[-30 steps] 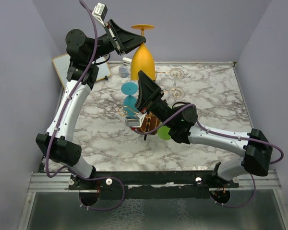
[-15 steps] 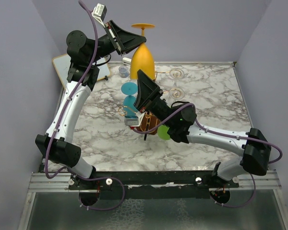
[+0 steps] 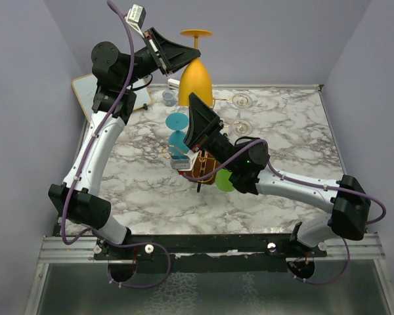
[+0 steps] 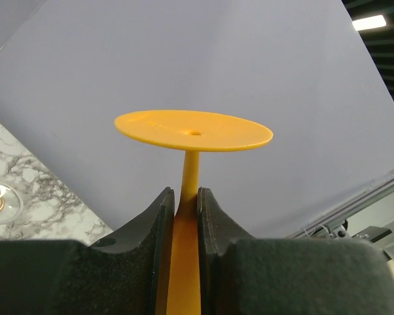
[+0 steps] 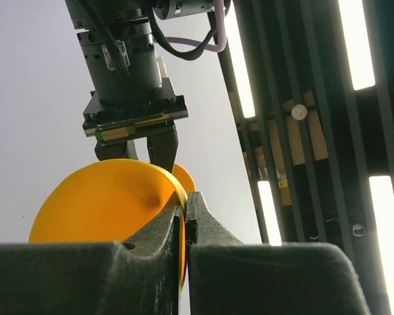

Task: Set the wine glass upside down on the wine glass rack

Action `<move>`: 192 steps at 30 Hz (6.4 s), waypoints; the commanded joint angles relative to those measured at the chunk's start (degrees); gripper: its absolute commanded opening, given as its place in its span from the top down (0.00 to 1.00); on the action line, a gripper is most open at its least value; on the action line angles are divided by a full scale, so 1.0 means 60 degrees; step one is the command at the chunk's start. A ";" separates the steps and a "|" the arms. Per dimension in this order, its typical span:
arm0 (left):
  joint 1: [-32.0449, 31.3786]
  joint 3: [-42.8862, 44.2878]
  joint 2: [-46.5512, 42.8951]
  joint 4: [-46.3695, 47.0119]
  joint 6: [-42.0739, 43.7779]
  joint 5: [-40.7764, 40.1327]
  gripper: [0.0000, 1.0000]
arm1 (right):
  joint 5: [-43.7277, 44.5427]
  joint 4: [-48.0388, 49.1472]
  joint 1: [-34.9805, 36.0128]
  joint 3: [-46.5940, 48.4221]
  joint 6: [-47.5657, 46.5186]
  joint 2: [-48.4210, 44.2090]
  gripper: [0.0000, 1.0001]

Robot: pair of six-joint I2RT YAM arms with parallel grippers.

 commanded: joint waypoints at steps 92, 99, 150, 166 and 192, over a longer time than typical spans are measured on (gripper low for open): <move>-0.1009 -1.3617 -0.9245 0.4547 0.9236 0.0545 1.00 | 0.3846 -1.1446 -0.4541 0.2404 2.0202 -0.4160 0.01; -0.1235 -1.3926 -0.8918 0.5072 0.9845 -0.0737 1.00 | 0.3862 -1.1329 -0.4538 0.2183 2.0091 -0.4064 0.01; -0.1097 -1.5810 -0.8121 0.7693 1.0857 -0.3935 1.00 | 0.3059 -1.1721 -0.4538 0.2618 2.0037 -0.3554 0.01; -0.0789 -1.5949 -0.8320 0.7668 1.0973 -0.4197 1.00 | 0.3076 -1.1677 -0.4538 0.2441 1.9968 -0.3604 0.01; -0.0358 -1.6086 -1.0484 0.5106 1.1283 -0.2399 1.00 | 0.3008 -1.1578 -0.4538 0.2383 1.9971 -0.3527 0.01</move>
